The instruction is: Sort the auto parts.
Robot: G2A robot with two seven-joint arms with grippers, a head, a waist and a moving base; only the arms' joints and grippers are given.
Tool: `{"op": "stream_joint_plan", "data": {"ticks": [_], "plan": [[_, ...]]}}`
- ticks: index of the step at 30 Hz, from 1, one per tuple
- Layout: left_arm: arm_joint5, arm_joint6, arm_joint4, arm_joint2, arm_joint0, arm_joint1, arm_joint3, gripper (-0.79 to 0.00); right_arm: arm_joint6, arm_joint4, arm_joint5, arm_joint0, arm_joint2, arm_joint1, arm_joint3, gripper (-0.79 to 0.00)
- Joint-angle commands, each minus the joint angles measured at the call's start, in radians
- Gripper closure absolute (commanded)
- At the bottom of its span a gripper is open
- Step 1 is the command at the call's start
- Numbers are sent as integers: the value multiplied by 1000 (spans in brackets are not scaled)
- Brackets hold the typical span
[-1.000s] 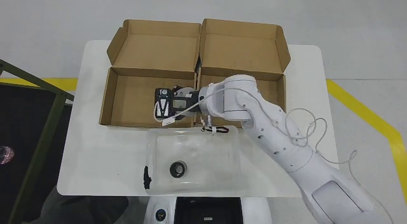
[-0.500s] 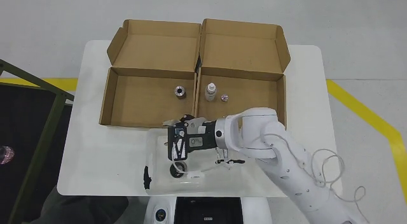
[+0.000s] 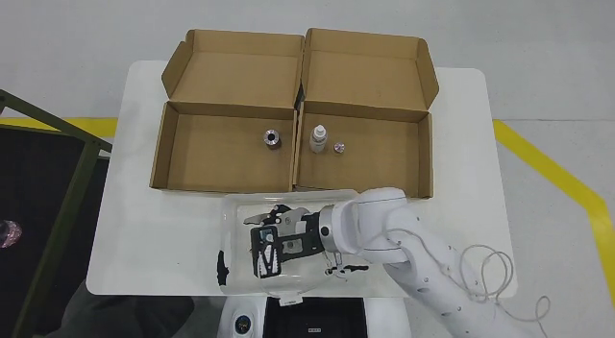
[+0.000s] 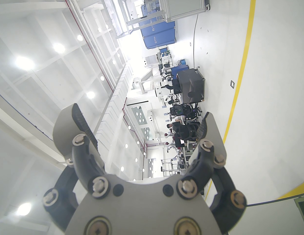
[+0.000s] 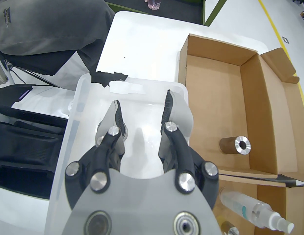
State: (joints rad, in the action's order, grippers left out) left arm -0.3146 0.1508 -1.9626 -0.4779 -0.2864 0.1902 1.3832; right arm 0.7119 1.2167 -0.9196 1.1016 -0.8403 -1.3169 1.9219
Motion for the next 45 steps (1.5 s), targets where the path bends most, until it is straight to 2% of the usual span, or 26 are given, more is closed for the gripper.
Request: {"op": "stream_joint_plan", "data": {"ticks": [1, 20, 34, 45], "plan": [[0, 0, 0, 0, 0, 0, 0, -785, -3, 9, -4, 10, -3, 5, -1, -320], [0, 0, 0, 0, 0, 0, 0, -785, 5, 71, -75, 84, -14, 54, -22, -342], [0, 0, 0, 0, 0, 0, 0, -785, -1, 78, -65, 44, 39, 61, -78, -366], [0, 0, 0, 0, 0, 0, 0, -785, -18, 74, -42, -28, 113, 47, -148, -382]]}}
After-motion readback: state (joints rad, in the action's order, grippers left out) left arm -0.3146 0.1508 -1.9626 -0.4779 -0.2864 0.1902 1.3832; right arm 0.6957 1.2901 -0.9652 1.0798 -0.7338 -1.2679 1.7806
